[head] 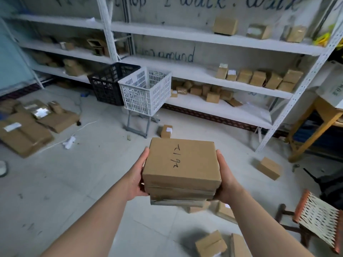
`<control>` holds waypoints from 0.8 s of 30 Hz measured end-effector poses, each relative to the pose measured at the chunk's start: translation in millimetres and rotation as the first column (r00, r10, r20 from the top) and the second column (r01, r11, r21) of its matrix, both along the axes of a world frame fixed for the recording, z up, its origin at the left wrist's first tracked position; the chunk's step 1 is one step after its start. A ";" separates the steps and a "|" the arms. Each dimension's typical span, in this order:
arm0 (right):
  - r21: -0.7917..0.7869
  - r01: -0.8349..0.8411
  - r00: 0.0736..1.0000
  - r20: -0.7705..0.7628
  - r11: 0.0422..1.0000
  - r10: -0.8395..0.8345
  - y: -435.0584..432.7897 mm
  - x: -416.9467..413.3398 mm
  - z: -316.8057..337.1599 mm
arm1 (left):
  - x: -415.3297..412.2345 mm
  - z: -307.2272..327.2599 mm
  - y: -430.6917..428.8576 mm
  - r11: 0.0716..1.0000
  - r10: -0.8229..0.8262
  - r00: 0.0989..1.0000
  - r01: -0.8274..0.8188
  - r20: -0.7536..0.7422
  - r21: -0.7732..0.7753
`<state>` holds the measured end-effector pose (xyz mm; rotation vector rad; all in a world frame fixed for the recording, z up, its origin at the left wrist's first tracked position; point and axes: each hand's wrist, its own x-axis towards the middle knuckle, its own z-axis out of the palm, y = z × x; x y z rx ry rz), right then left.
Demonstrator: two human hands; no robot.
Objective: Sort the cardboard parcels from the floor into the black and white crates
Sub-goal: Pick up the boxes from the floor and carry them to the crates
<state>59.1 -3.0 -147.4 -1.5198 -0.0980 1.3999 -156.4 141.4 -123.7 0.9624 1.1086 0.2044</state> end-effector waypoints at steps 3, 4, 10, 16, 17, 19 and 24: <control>0.005 0.001 1.000 0.021 1.000 -0.001 66.8 -15.2 18.2 | -16.2 19.5 61.9 1.000 0.018 0.999 -0.019 0.037 0.025; -0.006 0.019 0.999 0.038 1.000 -0.019 86.1 -17.1 22.4 | -19.4 25.3 80.8 0.999 0.022 0.999 -0.023 0.042 0.035; 0.001 -0.008 0.995 0.101 1.000 0.008 192.7 -19.3 41.3 | -23.0 45.1 185.3 0.995 0.058 0.997 -0.061 0.040 0.075; -0.014 -0.031 0.992 0.120 0.999 0.032 294.9 11.5 41.1 | 3.0 38.4 280.0 0.992 0.101 0.995 -0.103 0.024 0.076; -0.010 -0.043 0.991 0.126 0.999 0.044 313.9 19.0 40.9 | 10.1 38.3 296.9 0.991 0.109 0.994 -0.110 0.022 0.080; -0.008 -0.069 0.987 0.143 0.998 0.070 354.7 35.2 43.5 | 25.8 40.7 333.4 0.988 0.124 0.992 -0.126 0.027 0.089; 0.012 -0.126 0.979 0.162 0.992 0.123 463.1 81.3 53.4 | 63.3 51.4 426.7 0.978 0.175 0.984 -0.178 0.039 0.110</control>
